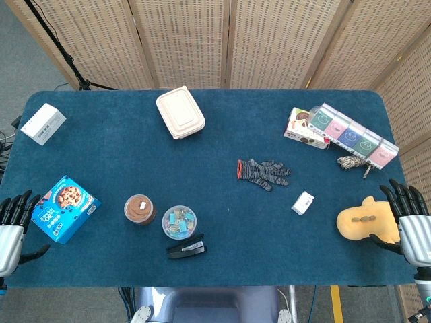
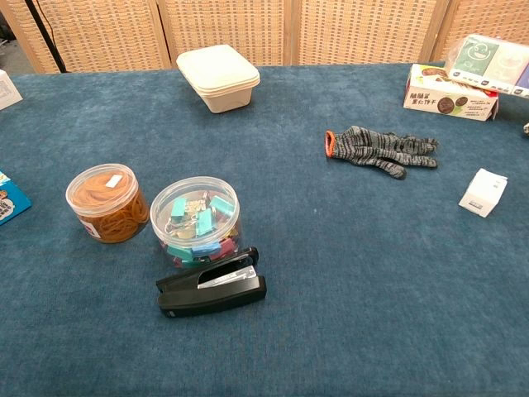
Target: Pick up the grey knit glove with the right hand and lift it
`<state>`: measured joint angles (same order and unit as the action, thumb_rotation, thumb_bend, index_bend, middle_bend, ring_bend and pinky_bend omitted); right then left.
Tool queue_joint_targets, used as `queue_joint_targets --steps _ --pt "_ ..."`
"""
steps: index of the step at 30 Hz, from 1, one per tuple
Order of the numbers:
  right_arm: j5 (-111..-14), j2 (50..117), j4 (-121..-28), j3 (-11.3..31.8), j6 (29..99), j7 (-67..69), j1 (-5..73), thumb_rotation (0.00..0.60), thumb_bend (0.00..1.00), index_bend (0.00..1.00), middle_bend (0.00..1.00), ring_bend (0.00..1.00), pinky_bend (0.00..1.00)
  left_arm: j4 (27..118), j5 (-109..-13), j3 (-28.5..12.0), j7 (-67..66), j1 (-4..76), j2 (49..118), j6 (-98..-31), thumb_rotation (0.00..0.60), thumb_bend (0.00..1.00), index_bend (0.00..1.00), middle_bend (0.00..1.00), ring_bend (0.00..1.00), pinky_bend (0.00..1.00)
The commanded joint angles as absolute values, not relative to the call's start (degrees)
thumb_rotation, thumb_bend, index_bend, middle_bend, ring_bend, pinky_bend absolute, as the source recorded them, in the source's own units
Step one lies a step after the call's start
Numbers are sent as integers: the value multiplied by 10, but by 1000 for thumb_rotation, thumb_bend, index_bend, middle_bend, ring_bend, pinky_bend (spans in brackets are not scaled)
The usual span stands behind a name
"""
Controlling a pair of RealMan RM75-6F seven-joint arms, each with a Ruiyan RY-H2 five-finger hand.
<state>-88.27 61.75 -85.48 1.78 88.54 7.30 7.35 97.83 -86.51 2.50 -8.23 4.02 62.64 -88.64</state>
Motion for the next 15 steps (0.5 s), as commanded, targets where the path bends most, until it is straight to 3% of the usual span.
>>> queue_joint_targets --steps 1,7,15 --pt "-882 617 -855 19 882 75 73 600 0 0 0 0 0 976 -865 23 -79 41 626 -884 600 0 0 0 0 0" --pt "-888 620 -861 20 867 83 78 600 0 0 0 0 0 971 -874 19 -65 39 622 -886 600 0 0 0 0 0" --pt "-872 620 -882 41 748 93 152 600 0 0 0 0 0 970 -879 12 -66 36 622 -889 600 0 0 0 0 0"
